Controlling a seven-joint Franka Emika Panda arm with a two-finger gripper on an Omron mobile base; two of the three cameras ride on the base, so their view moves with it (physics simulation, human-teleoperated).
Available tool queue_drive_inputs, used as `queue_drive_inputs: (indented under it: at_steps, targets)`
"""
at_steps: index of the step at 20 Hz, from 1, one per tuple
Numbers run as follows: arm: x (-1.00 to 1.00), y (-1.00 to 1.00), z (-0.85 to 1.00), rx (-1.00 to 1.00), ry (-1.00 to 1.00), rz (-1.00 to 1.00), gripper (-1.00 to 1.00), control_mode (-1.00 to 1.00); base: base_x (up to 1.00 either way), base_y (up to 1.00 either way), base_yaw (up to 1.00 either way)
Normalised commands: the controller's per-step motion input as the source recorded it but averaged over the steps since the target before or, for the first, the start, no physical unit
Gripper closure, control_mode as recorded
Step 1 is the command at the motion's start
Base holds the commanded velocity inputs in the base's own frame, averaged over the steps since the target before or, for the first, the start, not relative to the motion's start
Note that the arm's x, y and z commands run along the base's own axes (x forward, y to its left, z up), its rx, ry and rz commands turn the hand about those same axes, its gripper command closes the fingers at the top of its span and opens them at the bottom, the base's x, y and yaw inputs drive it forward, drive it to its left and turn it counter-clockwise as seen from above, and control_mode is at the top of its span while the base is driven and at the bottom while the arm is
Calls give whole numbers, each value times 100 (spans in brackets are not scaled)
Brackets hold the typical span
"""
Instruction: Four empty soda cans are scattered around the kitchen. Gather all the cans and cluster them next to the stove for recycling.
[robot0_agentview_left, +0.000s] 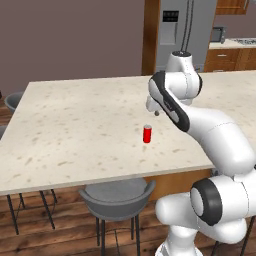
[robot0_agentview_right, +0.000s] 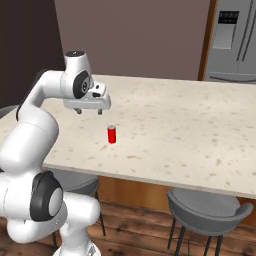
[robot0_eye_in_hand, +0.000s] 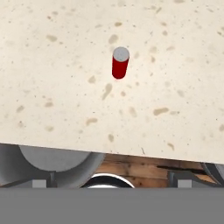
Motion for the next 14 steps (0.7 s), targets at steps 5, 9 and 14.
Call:
queue_drive_inputs:
  at_steps: [5, 9, 14]
  targets:
    - [23, 0, -18, 0, -1, 0, -100, -100, 0, 0, 0]
    - [25, 0, -17, 0, 0, 0, -100, -100, 0, 0, 0]
    - [26, 0, -16, 0, 0, 0, -100, -100, 0, 0, 0]
